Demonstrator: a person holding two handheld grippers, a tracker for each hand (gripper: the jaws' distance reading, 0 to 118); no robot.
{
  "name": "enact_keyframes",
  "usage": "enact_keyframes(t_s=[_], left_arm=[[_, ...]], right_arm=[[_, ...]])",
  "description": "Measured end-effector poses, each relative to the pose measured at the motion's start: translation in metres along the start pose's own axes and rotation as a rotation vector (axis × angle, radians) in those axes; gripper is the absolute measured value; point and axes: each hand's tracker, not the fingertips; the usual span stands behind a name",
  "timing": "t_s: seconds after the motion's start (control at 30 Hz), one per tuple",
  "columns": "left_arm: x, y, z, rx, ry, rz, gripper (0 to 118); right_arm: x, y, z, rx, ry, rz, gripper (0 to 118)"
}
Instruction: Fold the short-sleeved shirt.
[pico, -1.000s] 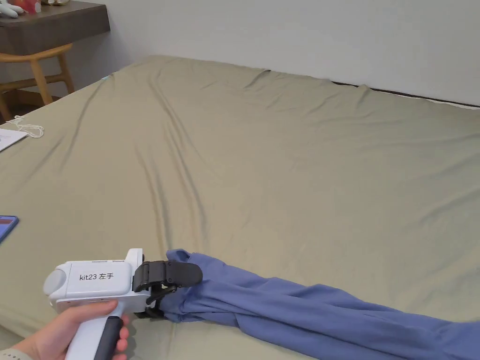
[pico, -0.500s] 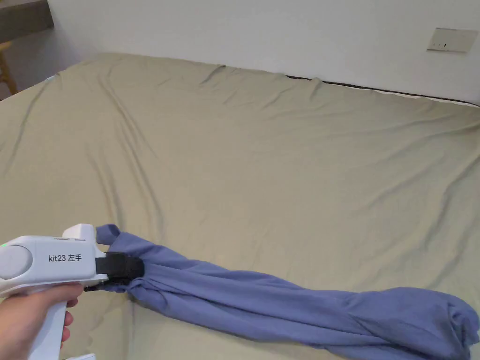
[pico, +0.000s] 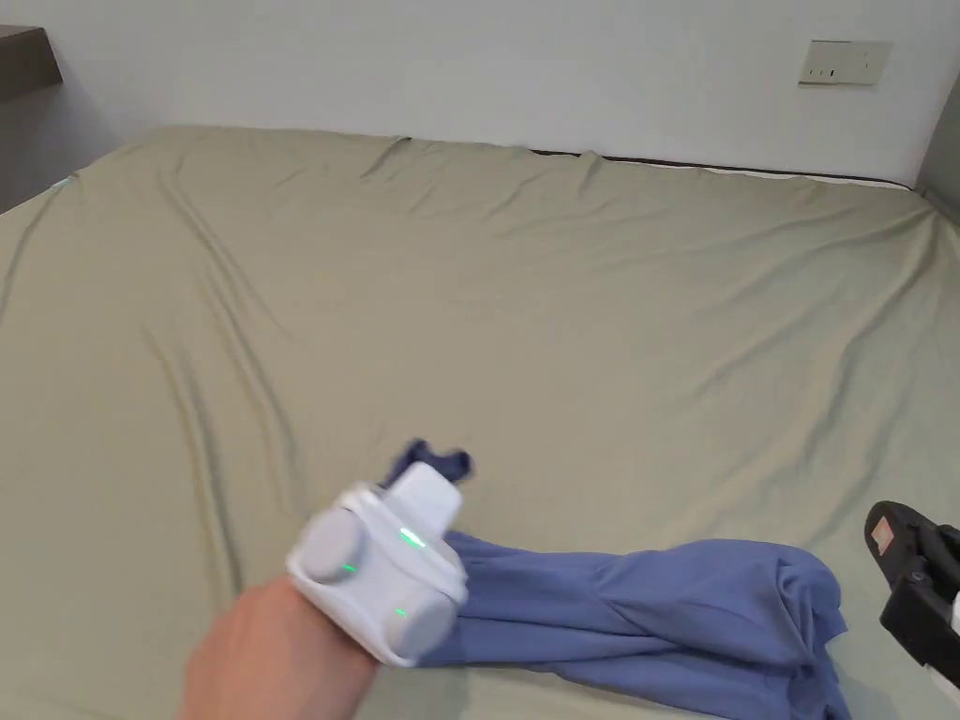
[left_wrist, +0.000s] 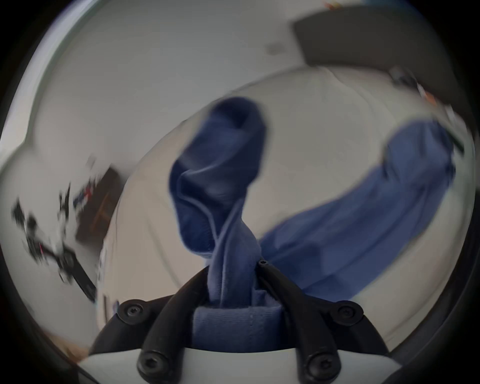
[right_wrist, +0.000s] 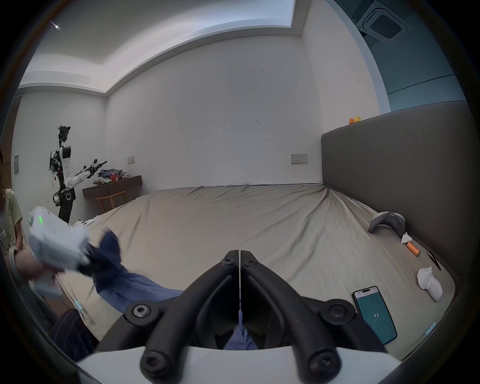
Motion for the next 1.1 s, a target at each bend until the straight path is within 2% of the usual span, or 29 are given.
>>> enact_keyframes(t_s=[0.07, 0.1, 0.17, 0.2, 0.23, 0.27, 0.3, 0.33, 0.37, 0.43, 0.47, 0.5, 0.53, 0.57, 0.6, 0.63, 0.67, 0.73, 0.87, 0.97, 1.1], left_arm=[[0.036, -0.005, -0.019, -0.024, 0.024, -0.103, 8], [0.041, -0.009, -0.025, -0.008, 0.014, -0.081, 8], [0.049, -0.02, -0.03, -0.015, 0.037, -0.142, 9], [0.043, -0.024, -0.028, 0.016, 0.024, -0.125, 14], [0.034, -0.027, -0.023, 0.055, -0.015, -0.068, 27], [0.017, -0.023, -0.012, 0.066, -0.074, 0.023, 57], [0.0, -0.023, -0.004, 0.076, -0.141, 0.111, 81], [-0.02, -0.026, 0.007, 0.115, -0.225, 0.232, 98], [-0.039, -0.03, 0.015, 0.15, -0.299, 0.363, 102], [-0.085, -0.037, 0.031, 0.279, -0.486, 0.657, 102], [-0.097, -0.046, 0.03, 0.335, -0.531, 0.771, 102], [-0.105, -0.052, 0.028, 0.351, -0.524, 0.845, 99], [-0.108, -0.054, 0.023, 0.357, -0.505, 0.909, 88], [-0.106, -0.056, 0.015, 0.364, -0.5, 0.94, 53], [-0.101, -0.058, 0.007, 0.356, -0.472, 0.914, 19], [-0.09, -0.057, -0.005, 0.31, -0.412, 0.9, 0], [-0.075, -0.052, -0.013, 0.249, -0.361, 0.922, 0], [-0.056, -0.054, -0.025, 0.234, -0.473, 0.931, 0], [-0.011, -0.045, -0.035, 0.184, -0.467, 0.925, 0], [-0.013, -0.044, -0.029, 0.244, -0.428, 0.913, 0], [-0.047, -0.048, -0.006, 0.268, -0.44, 0.885, 0]], right_arm=[[-0.002, 0.001, 0.001, 0.003, 0.01, 0.006, 1], [-0.002, 0.001, 0.002, 0.007, 0.012, 0.011, 1], [-0.002, 0.002, 0.004, 0.016, 0.028, 0.01, 1], [-0.001, 0.002, 0.005, 0.018, 0.035, 0.006, 1], [-0.002, 0.002, 0.005, 0.018, 0.035, 0.008, 1], [-0.002, 0.002, 0.005, 0.018, 0.034, 0.01, 1], [-0.001, 0.001, 0.005, 0.018, 0.035, 0.009, 1], [0.0, 0.001, 0.004, 0.016, 0.036, 0.006, 1], [0.001, 0.001, 0.003, 0.013, 0.037, 0.002, 1], [0.002, 0.001, 0.001, 0.009, 0.035, -0.006, 1], [0.002, 0.001, 0.001, 0.006, 0.034, -0.01, 1], [0.002, 0.0, 0.0, 0.004, 0.036, -0.015, 1], [0.002, -0.001, -0.001, 0.002, 0.038, -0.018, 1], [0.002, -0.001, -0.002, -0.002, 0.04, -0.016, 1], [0.001, -0.002, -0.003, -0.007, 0.041, -0.011, 1], [-0.001, -0.003, -0.004, -0.01, 0.043, -0.007, 1], [-0.001, -0.003, -0.004, -0.012, 0.045, -0.006, 1], [-0.001, -0.003, -0.004, -0.014, 0.046, -0.006, 1], [-0.002, -0.003, -0.005, -0.011, 0.043, 0.0, 1], [-0.001, -0.005, -0.006, -0.021, 0.044, 0.0, 1], [0.001, -0.006, -0.006, -0.027, 0.051, -0.018, 1]])
